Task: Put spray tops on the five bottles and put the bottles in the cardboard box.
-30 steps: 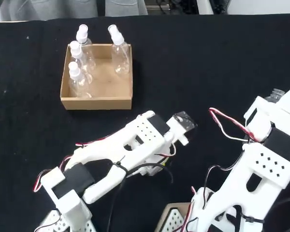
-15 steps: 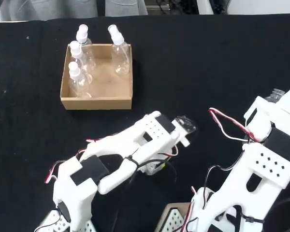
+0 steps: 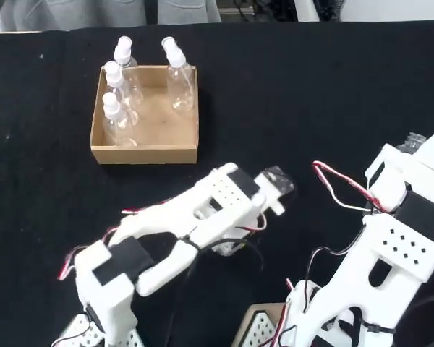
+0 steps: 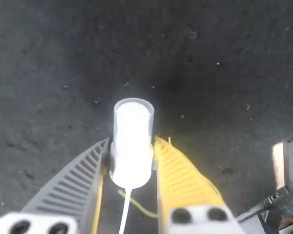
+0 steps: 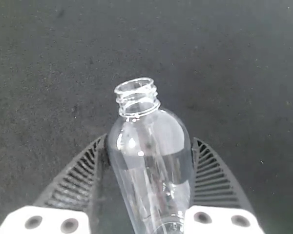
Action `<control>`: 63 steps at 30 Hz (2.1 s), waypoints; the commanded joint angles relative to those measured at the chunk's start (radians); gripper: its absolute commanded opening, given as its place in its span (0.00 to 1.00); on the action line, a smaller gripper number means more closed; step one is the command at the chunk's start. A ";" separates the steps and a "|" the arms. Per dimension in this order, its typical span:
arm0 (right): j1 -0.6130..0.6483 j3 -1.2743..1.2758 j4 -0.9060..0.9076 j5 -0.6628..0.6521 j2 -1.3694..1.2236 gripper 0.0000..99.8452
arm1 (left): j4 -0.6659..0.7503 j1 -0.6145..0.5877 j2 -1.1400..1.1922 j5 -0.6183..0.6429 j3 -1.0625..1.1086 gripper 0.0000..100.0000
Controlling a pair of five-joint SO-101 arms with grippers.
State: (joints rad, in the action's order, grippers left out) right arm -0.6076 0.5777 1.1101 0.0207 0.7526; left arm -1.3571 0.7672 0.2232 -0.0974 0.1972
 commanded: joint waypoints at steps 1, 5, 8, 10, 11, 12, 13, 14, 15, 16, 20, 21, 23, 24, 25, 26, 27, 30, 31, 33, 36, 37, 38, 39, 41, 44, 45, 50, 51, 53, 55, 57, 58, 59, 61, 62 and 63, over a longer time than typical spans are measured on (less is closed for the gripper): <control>0.020 -0.025 -0.020 -0.003 0.035 0.12 | -0.003 -0.048 -0.149 -0.009 0.013 0.03; 0.055 -0.007 -0.026 -0.003 0.041 0.12 | -0.003 -0.090 -0.219 -0.003 0.035 0.03; 0.058 -0.005 -0.023 -0.003 0.041 0.12 | -0.003 -0.097 -0.262 -0.003 0.054 0.03; 0.058 -0.005 -0.020 -0.003 0.041 0.12 | -0.002 -0.097 -0.290 -0.003 0.070 0.03; 0.066 -0.005 -0.020 -0.003 0.041 0.12 | -0.002 -0.097 -0.302 -0.003 0.076 0.03; 0.075 -0.004 -0.018 -0.003 0.041 0.12 | 0.003 -0.099 -0.315 -0.003 0.081 0.03; 0.086 -0.002 -0.018 -0.003 0.041 0.12 | 0.014 -0.099 -0.325 -0.002 0.093 0.03; 0.098 -0.002 -0.017 -0.003 0.041 0.12 | 0.025 -0.101 -0.339 -0.002 0.105 0.03; 0.107 -0.002 -0.015 -0.003 0.041 0.12 | 0.032 -0.101 -0.354 -0.002 0.117 0.03; 0.114 -0.001 -0.014 -0.003 0.041 0.12 | 0.035 -0.101 -0.368 -0.002 0.128 0.03; 0.130 -0.002 0.005 -0.005 0.042 0.12 | 0.049 -0.102 -0.428 -0.002 0.163 0.03; 0.135 -0.002 0.005 -0.005 0.042 0.12 | 0.049 -0.110 -0.443 -0.002 0.168 0.03; 0.140 -0.002 0.005 -0.005 0.042 0.12 | 0.051 -0.125 -0.471 -0.002 0.174 0.03; 0.140 -0.002 0.008 -0.005 0.042 0.12 | 0.055 -0.139 -0.485 -0.002 0.177 0.03; 0.140 -0.004 0.017 -0.005 0.042 0.12 | 0.055 -0.153 -0.496 -0.002 0.182 0.03; 0.140 -0.007 0.023 -0.005 0.042 0.12 | 0.063 -0.162 -0.508 -0.002 0.188 0.03; 0.140 -0.008 0.029 -0.005 0.042 0.12 | 0.071 -0.171 -0.520 -0.002 0.193 0.03; 0.167 -0.002 0.032 -0.005 0.064 0.12 | 0.095 -0.185 -0.568 0.000 0.226 0.03; 0.180 0.002 0.034 -0.005 0.079 0.12 | 0.103 -0.185 -0.588 0.000 0.239 0.03; 0.204 0.022 0.041 -0.005 0.116 0.12 | 0.118 -0.186 -0.634 0.002 0.266 0.03; 0.242 0.061 0.038 -0.005 0.185 0.12 | 0.140 -0.203 -0.704 0.049 0.305 0.03; 0.255 0.073 0.035 -0.006 0.208 0.12 | 0.141 -0.214 -0.726 0.066 0.312 0.03; 0.269 0.085 0.031 -0.006 0.228 0.12 | 0.141 -0.223 -0.744 0.074 0.315 0.03; 0.282 0.096 0.031 -0.006 0.246 0.12 | 0.141 -0.236 -0.763 0.078 0.320 0.03; 0.308 0.113 0.031 -0.025 0.275 0.12 | 0.140 -0.257 -0.793 0.084 0.321 0.03; 0.358 0.136 0.031 -0.044 0.309 0.12 | 0.140 -0.288 -0.832 0.086 0.323 0.03; 0.374 0.142 0.031 -0.046 0.318 0.12 | 0.141 -0.297 -0.845 0.100 0.329 0.03; 0.453 0.170 0.031 -0.048 0.364 0.12 | 0.147 -0.334 -0.948 0.140 0.360 0.03; 0.470 0.176 0.031 -0.048 0.375 0.12 | 0.158 -0.335 -0.973 0.140 0.374 0.03; 0.502 0.189 0.031 -0.048 0.401 0.12 | 0.184 -0.348 -1.022 0.141 0.404 0.03; 0.532 0.205 0.031 -0.048 0.435 0.12 | 0.209 -0.358 -1.073 0.141 0.438 0.03; 0.554 0.222 0.029 -0.048 0.472 0.12 | 0.230 -0.367 -1.123 0.141 0.467 0.03; 0.562 0.232 0.020 -0.048 0.490 0.12 | 0.235 -0.367 -1.148 0.141 0.479 0.03; 0.569 0.249 0.008 -0.048 0.507 0.12 | 0.241 -0.369 -1.172 0.143 0.490 0.03; 0.591 0.286 -0.021 -0.048 0.541 0.12 | 0.247 -0.377 -1.218 0.161 0.510 0.03; 0.606 0.306 -0.038 -0.048 0.558 0.12 | 0.249 -0.384 -1.240 0.183 0.516 0.03; 0.623 0.325 -0.057 -0.048 0.573 0.12 | 0.249 -0.392 -1.258 0.198 0.521 0.03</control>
State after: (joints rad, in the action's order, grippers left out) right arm -0.0476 0.8615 1.1301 -0.0176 1.2528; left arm -1.1316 0.4051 -0.9383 0.0468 0.7173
